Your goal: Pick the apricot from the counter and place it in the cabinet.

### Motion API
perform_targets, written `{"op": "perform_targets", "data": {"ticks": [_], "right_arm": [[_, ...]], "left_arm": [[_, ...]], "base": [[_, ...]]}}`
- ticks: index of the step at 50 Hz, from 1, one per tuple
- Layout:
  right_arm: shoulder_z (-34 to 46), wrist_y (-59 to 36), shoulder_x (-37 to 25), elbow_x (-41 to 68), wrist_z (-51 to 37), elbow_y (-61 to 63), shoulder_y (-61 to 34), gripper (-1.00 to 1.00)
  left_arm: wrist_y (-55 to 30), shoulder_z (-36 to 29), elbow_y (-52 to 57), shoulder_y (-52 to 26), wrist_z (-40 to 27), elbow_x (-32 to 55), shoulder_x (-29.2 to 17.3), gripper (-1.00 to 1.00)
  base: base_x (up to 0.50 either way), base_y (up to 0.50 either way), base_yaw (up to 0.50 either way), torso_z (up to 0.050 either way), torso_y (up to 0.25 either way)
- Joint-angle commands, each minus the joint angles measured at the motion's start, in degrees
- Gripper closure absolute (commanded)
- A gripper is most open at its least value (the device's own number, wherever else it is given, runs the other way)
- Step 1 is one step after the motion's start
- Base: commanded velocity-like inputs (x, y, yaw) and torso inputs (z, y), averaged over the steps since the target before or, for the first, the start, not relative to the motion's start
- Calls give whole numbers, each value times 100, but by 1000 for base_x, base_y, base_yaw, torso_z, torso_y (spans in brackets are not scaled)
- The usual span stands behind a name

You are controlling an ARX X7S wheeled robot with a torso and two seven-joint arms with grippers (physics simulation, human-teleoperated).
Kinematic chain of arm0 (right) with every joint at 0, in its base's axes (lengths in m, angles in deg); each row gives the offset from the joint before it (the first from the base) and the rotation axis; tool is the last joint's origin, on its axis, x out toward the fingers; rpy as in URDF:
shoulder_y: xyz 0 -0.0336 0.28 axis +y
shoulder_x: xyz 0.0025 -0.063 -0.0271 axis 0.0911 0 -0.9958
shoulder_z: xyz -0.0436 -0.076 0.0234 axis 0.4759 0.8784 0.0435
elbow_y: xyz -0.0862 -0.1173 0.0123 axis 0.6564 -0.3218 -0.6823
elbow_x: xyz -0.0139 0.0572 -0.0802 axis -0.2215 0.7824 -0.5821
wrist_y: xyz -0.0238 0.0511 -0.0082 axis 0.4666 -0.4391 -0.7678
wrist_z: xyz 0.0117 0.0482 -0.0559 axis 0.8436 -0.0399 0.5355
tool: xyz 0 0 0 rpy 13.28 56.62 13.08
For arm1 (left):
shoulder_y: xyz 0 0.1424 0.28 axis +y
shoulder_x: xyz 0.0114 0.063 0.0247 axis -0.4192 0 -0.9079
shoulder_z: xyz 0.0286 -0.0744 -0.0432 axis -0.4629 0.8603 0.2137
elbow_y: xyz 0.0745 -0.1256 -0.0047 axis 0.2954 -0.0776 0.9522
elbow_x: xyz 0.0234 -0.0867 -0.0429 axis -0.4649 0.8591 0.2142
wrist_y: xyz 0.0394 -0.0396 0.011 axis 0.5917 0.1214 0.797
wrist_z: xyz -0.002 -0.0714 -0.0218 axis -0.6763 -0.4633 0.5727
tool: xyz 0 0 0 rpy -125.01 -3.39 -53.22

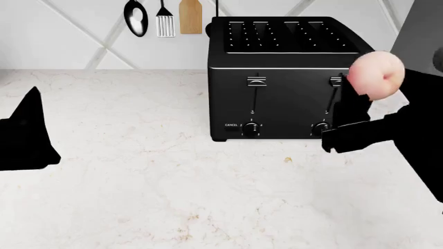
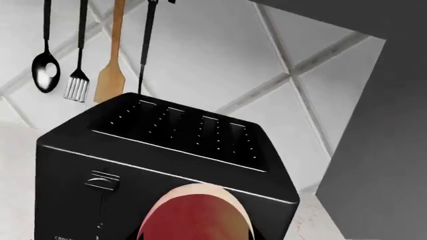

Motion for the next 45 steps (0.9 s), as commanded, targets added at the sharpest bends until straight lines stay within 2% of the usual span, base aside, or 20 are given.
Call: {"op": "perform_targets", "data": {"ticks": [1, 7, 15, 18, 24, 33, 45], "right_arm": [[1449, -478, 462, 2133, -1206, -485, -4136, 100], [1675, -891, 933, 1884, -862, -1301, -5053, 100], [1697, -1545, 1601, 1031, -202, -2246, -5552, 100], [1682, -1858, 1918, 499, 185, -2678, -5716, 100], [1541, -2304, 2572, -1274, 1617, -3381, -5800, 100], [2117, -1925, 2907, -3535, 3712, -4131, -6049, 100], [3105, -779, 3413, -5290, 5390, -5498, -6101, 100]], "left_arm": [[191, -347, -20, -302, -163, 133, -145, -100], [284, -474, -1, -436, -238, 237, -227, -100], [346, -660, 3, -581, -288, 255, -260, -100], [344, -732, -5, -634, -274, 213, -242, -100], [346, -864, -20, -739, -251, 154, -220, -100], [303, -838, -53, -694, -170, 69, -168, -100], [258, -688, -39, -558, -81, 15, -110, -100]], "base": [[0, 0, 0, 0, 0], [0, 0, 0, 0, 0], [0, 0, 0, 0, 0], [0, 0, 0, 0, 0], [0, 0, 0, 0, 0], [0, 0, 0, 0, 0], [0, 0, 0, 0, 0]]}}
